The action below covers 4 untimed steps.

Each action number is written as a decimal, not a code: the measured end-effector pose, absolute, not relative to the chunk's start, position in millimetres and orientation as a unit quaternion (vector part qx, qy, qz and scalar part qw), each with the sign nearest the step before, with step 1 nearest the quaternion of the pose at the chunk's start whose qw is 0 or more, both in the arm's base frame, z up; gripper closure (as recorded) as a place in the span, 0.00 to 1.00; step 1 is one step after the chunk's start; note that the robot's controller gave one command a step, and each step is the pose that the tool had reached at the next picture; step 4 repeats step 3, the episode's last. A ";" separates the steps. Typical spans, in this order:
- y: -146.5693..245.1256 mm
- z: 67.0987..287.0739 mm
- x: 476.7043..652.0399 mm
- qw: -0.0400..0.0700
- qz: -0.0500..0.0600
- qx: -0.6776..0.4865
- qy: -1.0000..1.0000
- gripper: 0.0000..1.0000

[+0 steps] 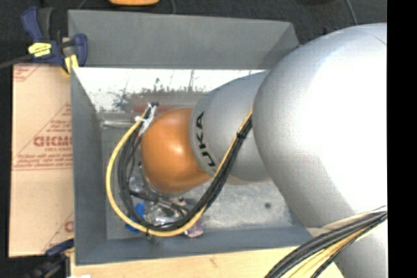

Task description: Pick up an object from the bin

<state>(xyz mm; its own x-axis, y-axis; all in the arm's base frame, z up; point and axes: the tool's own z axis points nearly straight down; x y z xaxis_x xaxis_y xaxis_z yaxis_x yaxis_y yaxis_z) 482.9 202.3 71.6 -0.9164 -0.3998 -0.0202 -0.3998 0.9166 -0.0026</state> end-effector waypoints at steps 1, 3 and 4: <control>202.0 71.3 479.2 0.004 0.001 -0.202 0.979 1.00; 203.2 293.4 493.9 0.006 0.001 -0.220 0.975 1.00; 203.2 293.4 493.9 0.006 0.001 -0.220 0.975 1.00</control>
Offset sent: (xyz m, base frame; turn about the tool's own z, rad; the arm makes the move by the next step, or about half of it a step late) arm 0.0000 0.0000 0.0000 0.0000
